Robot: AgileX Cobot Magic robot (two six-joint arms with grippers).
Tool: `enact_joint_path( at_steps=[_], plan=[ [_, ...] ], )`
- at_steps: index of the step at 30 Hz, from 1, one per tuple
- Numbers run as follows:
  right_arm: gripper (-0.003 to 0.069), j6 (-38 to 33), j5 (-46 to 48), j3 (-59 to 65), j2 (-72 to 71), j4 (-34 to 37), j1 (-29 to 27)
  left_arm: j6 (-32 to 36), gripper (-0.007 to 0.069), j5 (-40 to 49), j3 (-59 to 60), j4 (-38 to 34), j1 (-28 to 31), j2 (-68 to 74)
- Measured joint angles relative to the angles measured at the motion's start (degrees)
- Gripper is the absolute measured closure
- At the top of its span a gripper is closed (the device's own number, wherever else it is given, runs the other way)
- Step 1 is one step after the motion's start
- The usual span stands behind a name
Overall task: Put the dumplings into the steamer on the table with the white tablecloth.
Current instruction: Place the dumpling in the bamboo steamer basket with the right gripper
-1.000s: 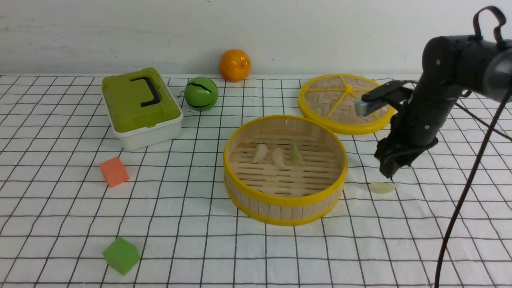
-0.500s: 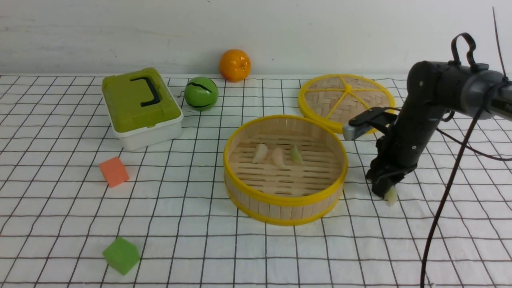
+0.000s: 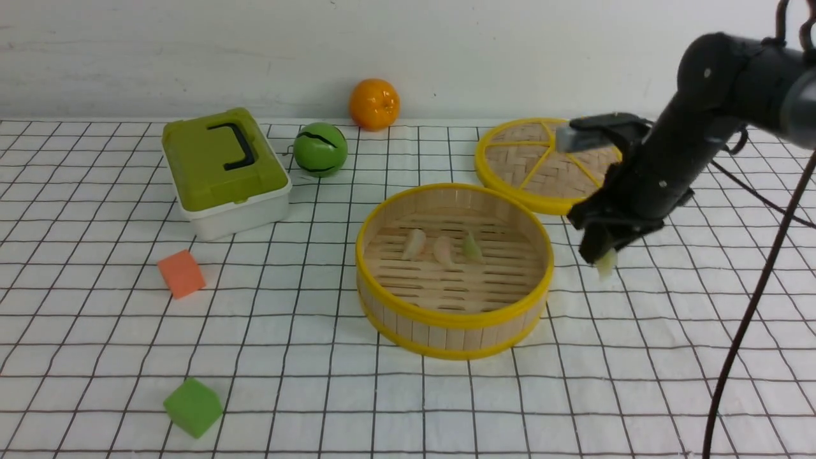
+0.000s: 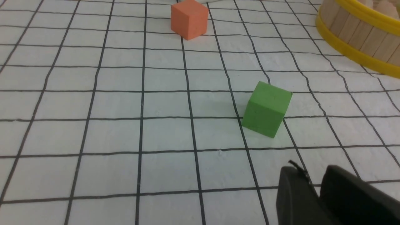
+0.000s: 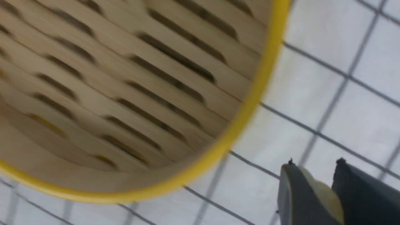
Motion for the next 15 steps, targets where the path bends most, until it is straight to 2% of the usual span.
enact_joint_path(
  at_steps=[5, 9, 15],
  plan=[
    [0.0508, 0.3, -7.4, -0.3, -0.1, 5.8, 4.9, 0.0, 0.0491, 0.0, 0.0, 0.0, 0.0, 0.0],
    [0.0508, 0.6, -15.3, -0.9, 3.1, 1.5, 9.5, 0.0, 0.0486, 0.0, 0.0, 0.0, 0.0, 0.0],
    [0.0508, 0.8, -17.0, -2.6, 7.5, -6.2, 10.1, 0.0, 0.048, 0.0, 0.0, 0.0, 0.0, 0.0]
  ],
)
